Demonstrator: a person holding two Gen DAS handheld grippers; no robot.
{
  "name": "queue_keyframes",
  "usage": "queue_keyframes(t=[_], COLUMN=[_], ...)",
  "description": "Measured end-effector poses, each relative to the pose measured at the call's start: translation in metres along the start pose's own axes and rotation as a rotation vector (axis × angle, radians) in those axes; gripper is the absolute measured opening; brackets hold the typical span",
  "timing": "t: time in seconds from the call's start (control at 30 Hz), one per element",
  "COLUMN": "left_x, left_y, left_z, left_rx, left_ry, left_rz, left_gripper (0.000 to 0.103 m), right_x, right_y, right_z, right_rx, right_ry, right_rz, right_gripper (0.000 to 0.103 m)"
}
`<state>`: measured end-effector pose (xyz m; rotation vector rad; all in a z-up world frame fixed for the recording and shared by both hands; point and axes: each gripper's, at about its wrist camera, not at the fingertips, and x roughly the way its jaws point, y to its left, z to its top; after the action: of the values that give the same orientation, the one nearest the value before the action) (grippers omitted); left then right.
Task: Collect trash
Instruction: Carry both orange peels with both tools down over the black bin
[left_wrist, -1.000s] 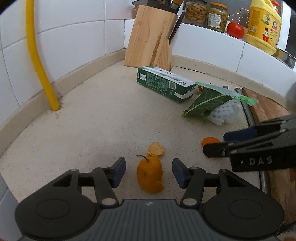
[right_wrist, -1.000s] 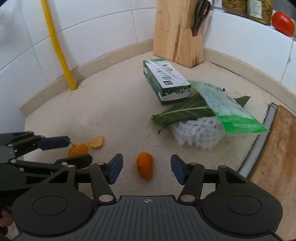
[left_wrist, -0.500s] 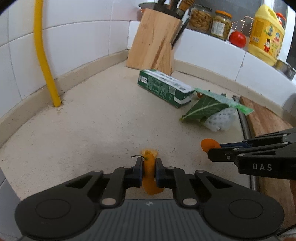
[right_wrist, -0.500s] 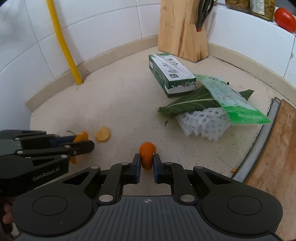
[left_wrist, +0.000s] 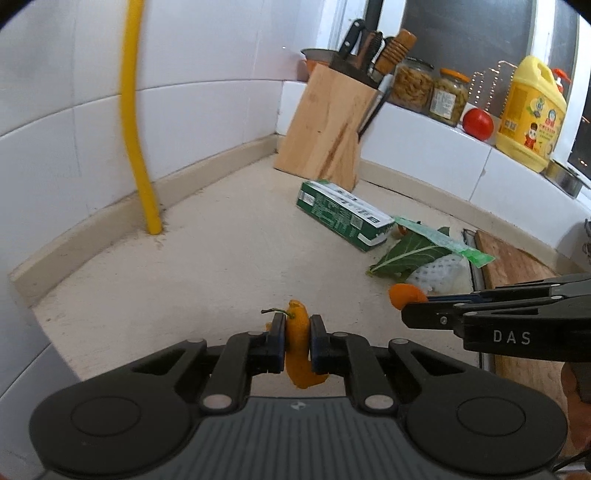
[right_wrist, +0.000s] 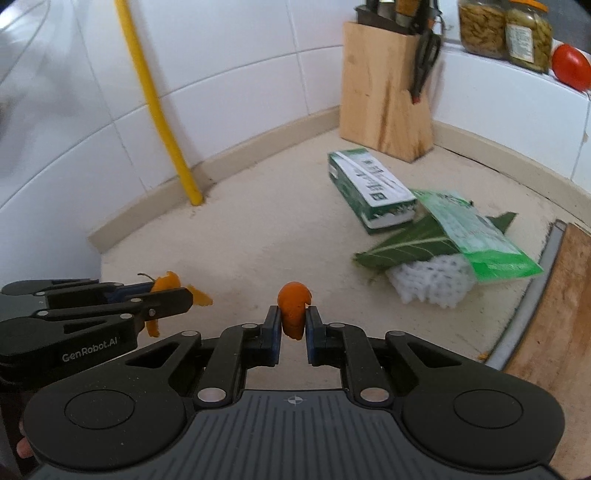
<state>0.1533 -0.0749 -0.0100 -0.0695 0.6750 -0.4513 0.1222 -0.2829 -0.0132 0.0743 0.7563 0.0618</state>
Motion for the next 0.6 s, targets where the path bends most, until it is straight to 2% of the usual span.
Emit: queue_keyframes(t=[0.6], left_x=[-0.068], left_y=[0.061], left_z=[-0.026], left_rx=[-0.115], left_ry=[-0.059], left_rz=[0.143], left_gripper=[0.008], right_x=[0.006], right_y=[0.084], right_z=[0.002], right_rx=[-0.116], right_ry=[0.01], right_rz=[0.145], right_gripper=[0.018])
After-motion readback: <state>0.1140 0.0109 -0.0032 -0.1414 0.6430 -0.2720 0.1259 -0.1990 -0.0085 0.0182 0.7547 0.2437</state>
